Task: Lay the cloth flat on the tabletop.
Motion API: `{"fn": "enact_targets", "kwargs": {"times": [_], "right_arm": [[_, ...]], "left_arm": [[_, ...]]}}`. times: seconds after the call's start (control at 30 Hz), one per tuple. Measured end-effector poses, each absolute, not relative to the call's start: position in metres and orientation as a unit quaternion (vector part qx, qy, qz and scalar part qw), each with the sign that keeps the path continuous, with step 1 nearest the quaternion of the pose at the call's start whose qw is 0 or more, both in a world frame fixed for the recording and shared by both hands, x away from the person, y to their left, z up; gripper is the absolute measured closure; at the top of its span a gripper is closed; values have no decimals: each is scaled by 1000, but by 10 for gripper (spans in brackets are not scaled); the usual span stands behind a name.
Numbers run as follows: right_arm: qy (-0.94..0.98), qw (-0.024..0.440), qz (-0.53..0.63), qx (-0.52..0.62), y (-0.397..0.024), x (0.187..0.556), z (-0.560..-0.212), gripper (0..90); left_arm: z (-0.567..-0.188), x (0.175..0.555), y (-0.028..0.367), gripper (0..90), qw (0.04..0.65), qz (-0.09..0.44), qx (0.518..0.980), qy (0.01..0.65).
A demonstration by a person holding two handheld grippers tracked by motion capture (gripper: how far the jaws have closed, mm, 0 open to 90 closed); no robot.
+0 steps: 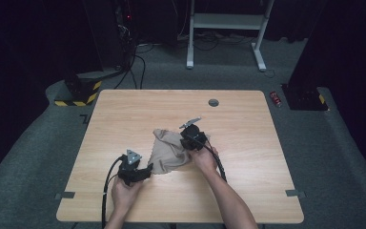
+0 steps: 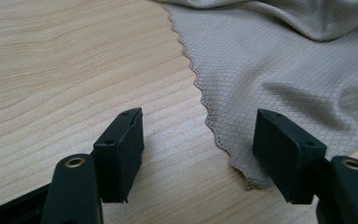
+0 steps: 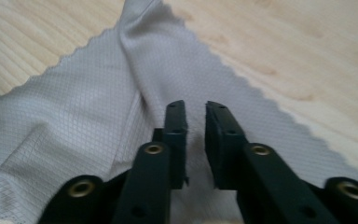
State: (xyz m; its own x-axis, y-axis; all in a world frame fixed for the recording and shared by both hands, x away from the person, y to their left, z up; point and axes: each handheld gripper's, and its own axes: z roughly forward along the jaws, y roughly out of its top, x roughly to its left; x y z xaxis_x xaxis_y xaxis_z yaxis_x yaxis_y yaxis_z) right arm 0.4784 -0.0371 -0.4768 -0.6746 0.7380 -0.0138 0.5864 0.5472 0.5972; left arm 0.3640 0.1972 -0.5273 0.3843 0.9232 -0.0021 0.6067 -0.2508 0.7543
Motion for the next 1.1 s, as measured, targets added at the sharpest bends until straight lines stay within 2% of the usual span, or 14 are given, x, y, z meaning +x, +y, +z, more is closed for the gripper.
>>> {"fn": "enact_targets", "kwargs": {"times": [0.1, 0.27, 0.33, 0.4, 0.53, 0.57, 0.6, 0.63, 0.67, 0.73, 0.87, 0.97, 1.03, 1.1], "right_arm": [[865, 134, 309, 372, -43, 467, -473, 721], [860, 150, 348, 342, -74, 424, -458, 724], [862, 148, 346, 341, -78, 418, -460, 722], [870, 144, 331, 337, -88, 397, -475, 655], [875, 137, 318, 337, -77, 392, -497, 546], [875, 135, 314, 343, -73, 394, -500, 556], [873, 131, 316, 349, -70, 398, -503, 662], [873, 131, 316, 349, -70, 398, -503, 662], [864, 136, 338, 347, -65, 404, -501, 872], [862, 146, 344, 343, -63, 406, -497, 878], [855, 166, 360, 334, -43, 423, -464, 877], [861, 166, 347, 334, -29, 435, -462, 874], [879, 140, 306, 340, -9, 454, -477, 787], [882, 131, 289, 348, -3, 458, -484, 760]], "left_arm": [[-527, 364, 197, 337, 345, 230, 757, 505], [-527, 365, 197, 332, 345, 229, 757, 505], [-527, 365, 197, 332, 346, 229, 757, 505], [-527, 365, 197, 331, 345, 229, 758, 504], [-527, 365, 197, 331, 345, 229, 758, 504], [-527, 365, 197, 331, 345, 229, 758, 504], [-527, 365, 197, 331, 345, 229, 758, 504], [-527, 365, 197, 331, 345, 229, 758, 504], [-527, 365, 197, 331, 345, 230, 758, 504], [-527, 365, 197, 330, 345, 230, 758, 504], [-527, 365, 197, 331, 345, 229, 758, 504], [-527, 365, 197, 330, 345, 229, 758, 504], [-527, 365, 197, 330, 344, 229, 758, 504], [-527, 365, 197, 330, 344, 229, 758, 504]]}}
